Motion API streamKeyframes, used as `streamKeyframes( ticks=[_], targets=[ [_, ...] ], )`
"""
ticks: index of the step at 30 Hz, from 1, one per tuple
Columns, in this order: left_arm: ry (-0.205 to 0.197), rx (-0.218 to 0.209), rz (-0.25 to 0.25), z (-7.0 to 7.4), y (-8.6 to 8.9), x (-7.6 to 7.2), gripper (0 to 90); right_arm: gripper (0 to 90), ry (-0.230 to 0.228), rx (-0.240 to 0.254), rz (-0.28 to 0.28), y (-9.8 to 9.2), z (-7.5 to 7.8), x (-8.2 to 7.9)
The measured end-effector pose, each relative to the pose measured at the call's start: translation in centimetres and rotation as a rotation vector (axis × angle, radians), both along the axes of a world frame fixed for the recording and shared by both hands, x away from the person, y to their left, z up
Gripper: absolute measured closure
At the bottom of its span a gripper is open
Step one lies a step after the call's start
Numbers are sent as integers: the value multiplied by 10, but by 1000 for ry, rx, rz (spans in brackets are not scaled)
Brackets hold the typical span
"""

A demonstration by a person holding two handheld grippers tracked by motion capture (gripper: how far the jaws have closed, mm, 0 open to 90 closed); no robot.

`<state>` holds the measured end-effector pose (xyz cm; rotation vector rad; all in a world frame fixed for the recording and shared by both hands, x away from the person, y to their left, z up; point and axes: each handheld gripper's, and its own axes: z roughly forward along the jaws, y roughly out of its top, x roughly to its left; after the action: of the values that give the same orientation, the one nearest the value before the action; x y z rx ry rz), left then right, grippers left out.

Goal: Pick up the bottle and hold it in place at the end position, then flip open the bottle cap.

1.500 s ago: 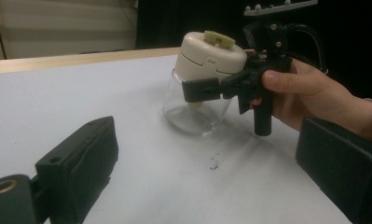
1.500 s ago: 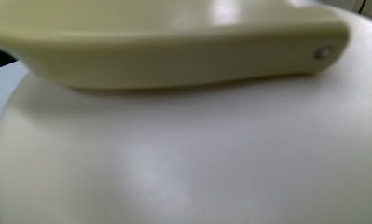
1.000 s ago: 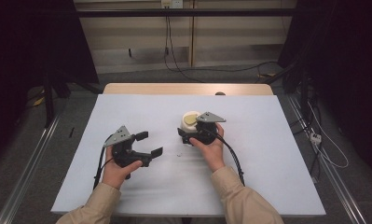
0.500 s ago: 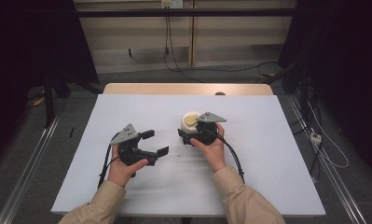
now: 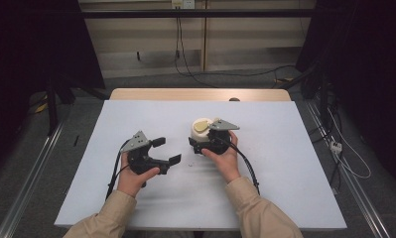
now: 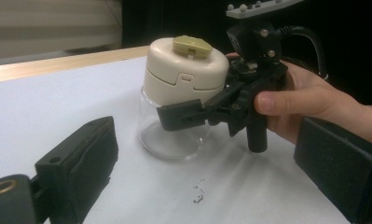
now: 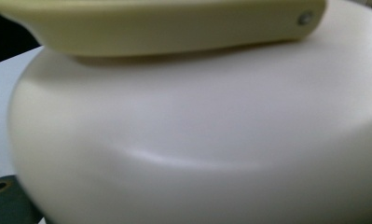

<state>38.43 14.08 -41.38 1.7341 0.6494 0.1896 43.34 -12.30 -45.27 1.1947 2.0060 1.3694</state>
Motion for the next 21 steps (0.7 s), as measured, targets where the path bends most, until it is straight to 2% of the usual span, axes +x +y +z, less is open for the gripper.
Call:
streamKeyframes(
  ticks=[6, 13, 15, 21],
  targets=[
    [8, 8, 8, 2, -3, 3, 62, 41, 2, -3, -2, 0, 0, -1],
    [-2, 23, 2, 8, -8, 7, 72, 40, 9, 0, -8, 0, 0, -1],
    [9, 17, -5, 10, -9, 9, 100, 39, 11, 2, -10, 0, 0, -2],
    [16, 33, 3, 14, -14, 16, 121, 39, 11, -1, -11, 0, 0, -2]
  ],
)
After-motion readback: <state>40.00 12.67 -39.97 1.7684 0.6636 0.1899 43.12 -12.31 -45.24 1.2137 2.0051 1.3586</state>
